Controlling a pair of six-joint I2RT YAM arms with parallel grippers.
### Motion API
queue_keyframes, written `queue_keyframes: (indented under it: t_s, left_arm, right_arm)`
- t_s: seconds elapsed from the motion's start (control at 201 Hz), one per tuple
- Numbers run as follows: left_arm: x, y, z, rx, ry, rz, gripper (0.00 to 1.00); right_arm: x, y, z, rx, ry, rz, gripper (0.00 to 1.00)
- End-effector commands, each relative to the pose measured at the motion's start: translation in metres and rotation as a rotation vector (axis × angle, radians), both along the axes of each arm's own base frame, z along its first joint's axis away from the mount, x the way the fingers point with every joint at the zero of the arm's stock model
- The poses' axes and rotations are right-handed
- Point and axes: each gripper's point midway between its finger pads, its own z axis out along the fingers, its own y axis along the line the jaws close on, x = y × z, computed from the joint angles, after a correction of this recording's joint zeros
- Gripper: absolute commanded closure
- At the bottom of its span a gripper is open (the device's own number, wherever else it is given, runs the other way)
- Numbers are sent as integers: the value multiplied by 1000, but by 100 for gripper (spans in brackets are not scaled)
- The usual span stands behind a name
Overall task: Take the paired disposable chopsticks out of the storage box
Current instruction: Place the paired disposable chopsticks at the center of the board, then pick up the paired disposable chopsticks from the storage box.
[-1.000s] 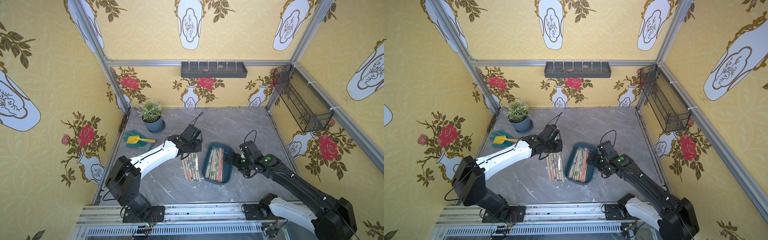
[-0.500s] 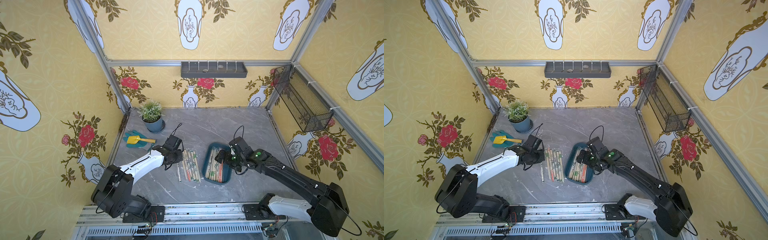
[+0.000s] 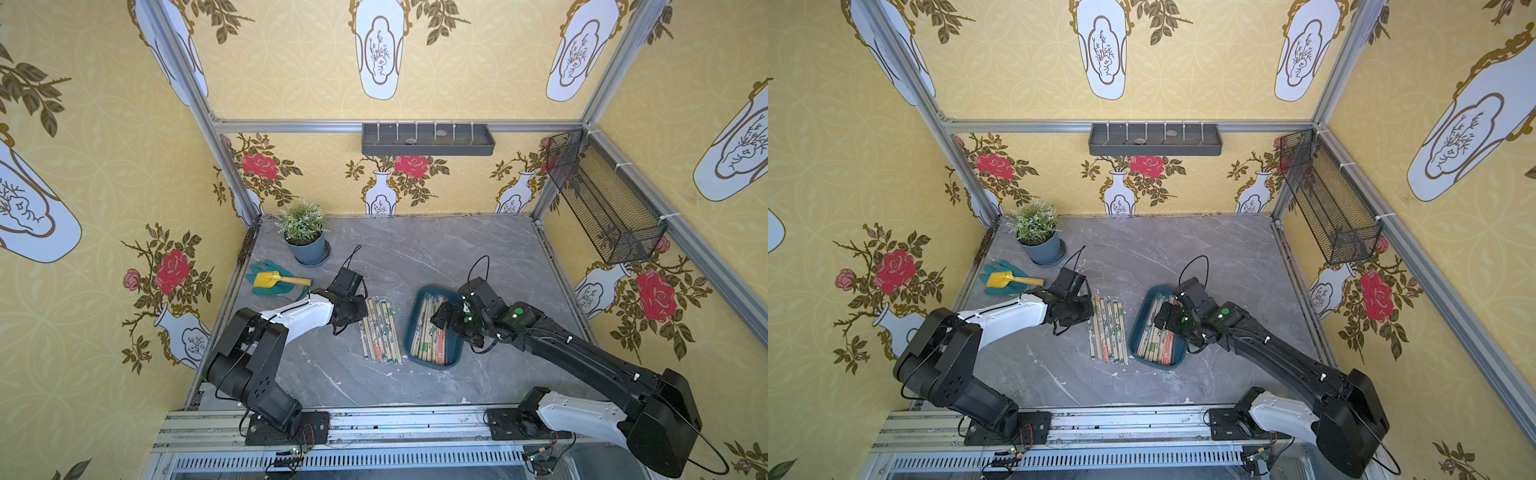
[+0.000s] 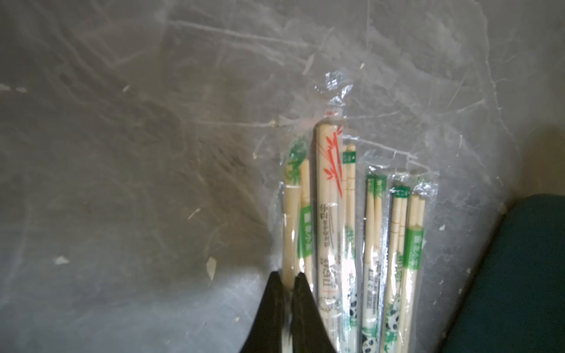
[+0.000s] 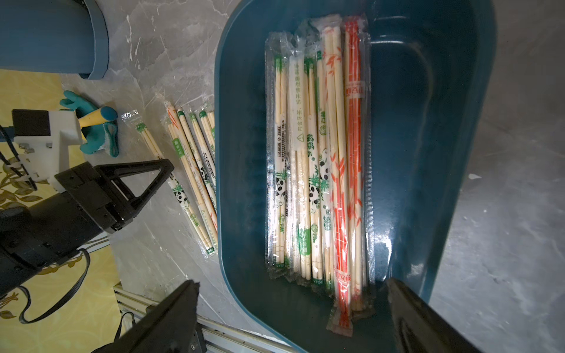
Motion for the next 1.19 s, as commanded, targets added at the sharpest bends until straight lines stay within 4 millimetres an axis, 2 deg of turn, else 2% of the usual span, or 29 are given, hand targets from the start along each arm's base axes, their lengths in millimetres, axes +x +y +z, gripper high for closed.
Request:
queue_keyframes:
  t_s: [0.0, 0.065, 0.284, 0.503, 0.627, 0.757, 0.901, 1.041, 1.19]
  left_arm:
    - [4, -4, -1, -18, -6, -1, 90]
    - [3, -4, -2, -18, -2, -1, 81]
    - [0, 2, 5, -10, -10, 26, 67]
    - [2, 4, 31, -15, -58, 25, 55]
    - [4, -6, 49, -56, -88, -2, 54]
    - [7, -26, 71, -57, -130, -68, 52]
    - [6, -65, 89, -35, -159, -172, 52]
    - [0, -104, 93, 1, -163, -265, 52]
    - [-6, -144, 87, 6, -143, -340, 52]
  right_arm:
    - [2, -4, 0, -13, -10, -24, 3]
    - [2, -5, 0, -15, -11, -29, 3]
    - [0, -8, -2, -23, -8, -35, 3]
    - [-2, -11, -4, -19, -8, -45, 3]
    - [-2, -13, -5, -18, -9, -55, 2]
    - [-3, -18, -10, -23, -1, -86, 2]
    - [-5, -29, -14, -27, -1, -151, 2]
    - [-9, -43, -15, -36, -7, -216, 2]
    - [-13, -57, -16, -51, -11, -268, 2]
